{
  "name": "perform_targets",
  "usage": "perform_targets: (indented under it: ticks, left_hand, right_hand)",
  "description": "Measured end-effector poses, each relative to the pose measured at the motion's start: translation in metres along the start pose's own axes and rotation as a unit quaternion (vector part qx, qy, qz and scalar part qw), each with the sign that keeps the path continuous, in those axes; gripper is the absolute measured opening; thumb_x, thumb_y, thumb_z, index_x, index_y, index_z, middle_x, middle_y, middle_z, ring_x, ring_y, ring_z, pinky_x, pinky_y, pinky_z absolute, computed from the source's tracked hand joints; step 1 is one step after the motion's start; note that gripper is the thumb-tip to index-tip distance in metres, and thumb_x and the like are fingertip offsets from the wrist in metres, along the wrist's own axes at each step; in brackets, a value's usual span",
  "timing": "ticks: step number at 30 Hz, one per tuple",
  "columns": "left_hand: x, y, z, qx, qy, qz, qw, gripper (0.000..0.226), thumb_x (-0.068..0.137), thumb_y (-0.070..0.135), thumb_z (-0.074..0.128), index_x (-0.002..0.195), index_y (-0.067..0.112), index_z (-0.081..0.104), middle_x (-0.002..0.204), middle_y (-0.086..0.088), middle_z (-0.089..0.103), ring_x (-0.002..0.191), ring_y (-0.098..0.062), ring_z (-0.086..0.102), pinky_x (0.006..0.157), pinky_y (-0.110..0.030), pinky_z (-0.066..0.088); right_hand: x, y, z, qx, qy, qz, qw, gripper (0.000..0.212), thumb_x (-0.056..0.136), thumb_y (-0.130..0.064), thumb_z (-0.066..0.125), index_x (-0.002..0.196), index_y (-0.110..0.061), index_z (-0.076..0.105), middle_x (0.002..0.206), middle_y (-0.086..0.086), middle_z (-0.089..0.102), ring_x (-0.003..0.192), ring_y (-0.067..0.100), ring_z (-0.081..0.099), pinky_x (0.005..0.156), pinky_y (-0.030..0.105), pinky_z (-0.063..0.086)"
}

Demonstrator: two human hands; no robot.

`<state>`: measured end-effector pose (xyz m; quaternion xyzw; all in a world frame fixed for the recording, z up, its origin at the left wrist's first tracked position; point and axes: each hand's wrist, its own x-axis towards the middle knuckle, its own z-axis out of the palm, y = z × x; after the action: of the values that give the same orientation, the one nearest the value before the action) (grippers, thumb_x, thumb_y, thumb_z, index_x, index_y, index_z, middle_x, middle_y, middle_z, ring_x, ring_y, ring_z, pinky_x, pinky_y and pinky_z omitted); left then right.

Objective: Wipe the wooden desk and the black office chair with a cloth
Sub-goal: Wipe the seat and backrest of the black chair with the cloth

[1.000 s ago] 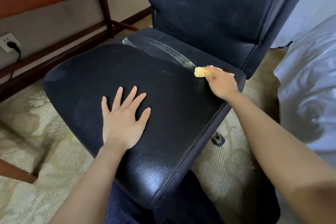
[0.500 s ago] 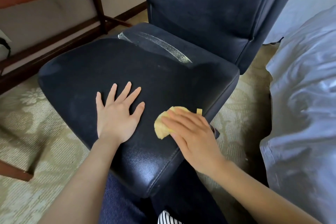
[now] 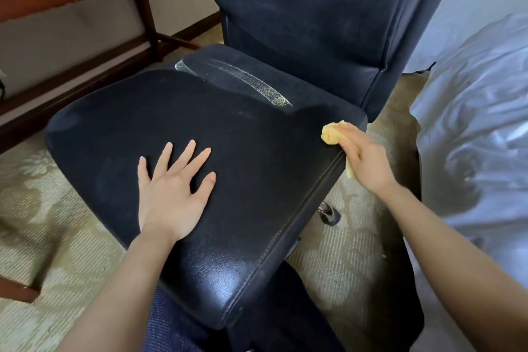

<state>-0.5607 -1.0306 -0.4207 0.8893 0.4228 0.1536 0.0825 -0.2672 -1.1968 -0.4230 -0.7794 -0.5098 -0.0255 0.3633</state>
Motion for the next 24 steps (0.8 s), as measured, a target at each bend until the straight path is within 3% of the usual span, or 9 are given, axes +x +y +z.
perform_targets:
  ticks: [3, 7, 11, 16, 19, 21, 24]
  left_hand:
    - [-0.001, 0.001, 0.001, 0.000, 0.002, -0.001, 1.000, 0.048, 0.094, 0.052, 0.032, 0.141, 0.045, 0.034, 0.153, 0.018, 0.023, 0.146, -0.015, 0.007, 0.117, -0.043, -0.008]
    - [0.000, 0.002, 0.002, 0.001, 0.007, -0.003, 1.000, 0.047, 0.094, 0.051, 0.034, 0.141, 0.045, 0.035, 0.153, 0.018, 0.024, 0.146, -0.015, 0.008, 0.117, -0.044, -0.007]
    - [0.001, 0.004, 0.004, 0.009, 0.014, -0.008, 1.000, 0.047, 0.093, 0.052, 0.033, 0.140, 0.045, 0.037, 0.153, 0.018, 0.026, 0.146, -0.015, 0.009, 0.117, -0.045, -0.006]
    - [0.002, 0.007, 0.006, 0.023, 0.021, -0.018, 0.999, 0.048, 0.092, 0.053, 0.031, 0.139, 0.045, 0.038, 0.152, 0.016, 0.029, 0.146, -0.016, 0.011, 0.116, -0.046, -0.005]
    - [0.002, 0.006, 0.006, 0.036, 0.016, -0.019, 0.999, 0.049, 0.093, 0.053, 0.028, 0.140, 0.045, 0.036, 0.153, 0.016, 0.027, 0.146, -0.016, 0.010, 0.116, -0.048, -0.004]
    - [0.001, 0.006, 0.007, 0.042, 0.012, -0.017, 0.999, 0.050, 0.093, 0.053, 0.025, 0.141, 0.045, 0.033, 0.154, 0.016, 0.025, 0.146, -0.017, 0.009, 0.116, -0.049, -0.004]
    - [0.000, 0.005, 0.006, 0.037, 0.008, -0.014, 0.999, 0.051, 0.093, 0.053, 0.024, 0.142, 0.044, 0.032, 0.155, 0.015, 0.024, 0.146, -0.018, 0.008, 0.116, -0.049, -0.004]
  right_hand:
    - [0.031, 0.015, -0.007, -0.018, -0.017, 0.092, 0.995, 0.033, 0.101, -0.020, 0.044, 0.132, -0.017, 0.055, 0.134, 0.000, 0.055, 0.128, 0.020, 0.047, 0.096, -0.001, 0.018]
    - [0.070, 0.021, -0.008, -0.001, -0.003, 0.239, 0.971, 0.037, 0.102, -0.034, 0.037, 0.129, -0.020, 0.057, 0.129, 0.005, 0.059, 0.118, 0.027, 0.051, 0.095, 0.025, 0.033]
    - [0.081, 0.015, 0.004, -0.020, 0.026, 0.291, 0.956, 0.037, 0.102, -0.032, 0.034, 0.131, -0.024, 0.055, 0.130, 0.006, 0.058, 0.120, 0.029, 0.049, 0.099, 0.035, 0.036]
    - [0.043, -0.017, 0.018, -0.090, 0.015, 0.174, 0.981, 0.036, 0.101, -0.026, 0.038, 0.133, -0.026, 0.053, 0.140, 0.000, 0.051, 0.129, 0.023, 0.043, 0.098, 0.031, 0.034]
    - [0.003, -0.055, 0.031, -0.072, 0.025, 0.098, 0.992, 0.034, 0.099, -0.022, 0.046, 0.131, -0.024, 0.057, 0.136, -0.002, 0.054, 0.129, 0.016, 0.045, 0.105, 0.028, 0.032]
    - [-0.026, -0.083, 0.041, -0.046, 0.029, 0.047, 0.997, 0.032, 0.096, -0.018, 0.052, 0.126, -0.021, 0.061, 0.131, -0.002, 0.059, 0.128, 0.016, 0.049, 0.109, 0.034, 0.035]
    - [-0.069, -0.126, 0.056, -0.012, 0.038, -0.029, 0.999, 0.030, 0.091, -0.014, 0.055, 0.118, -0.020, 0.067, 0.122, -0.006, 0.064, 0.124, 0.014, 0.052, 0.104, 0.035, 0.038]
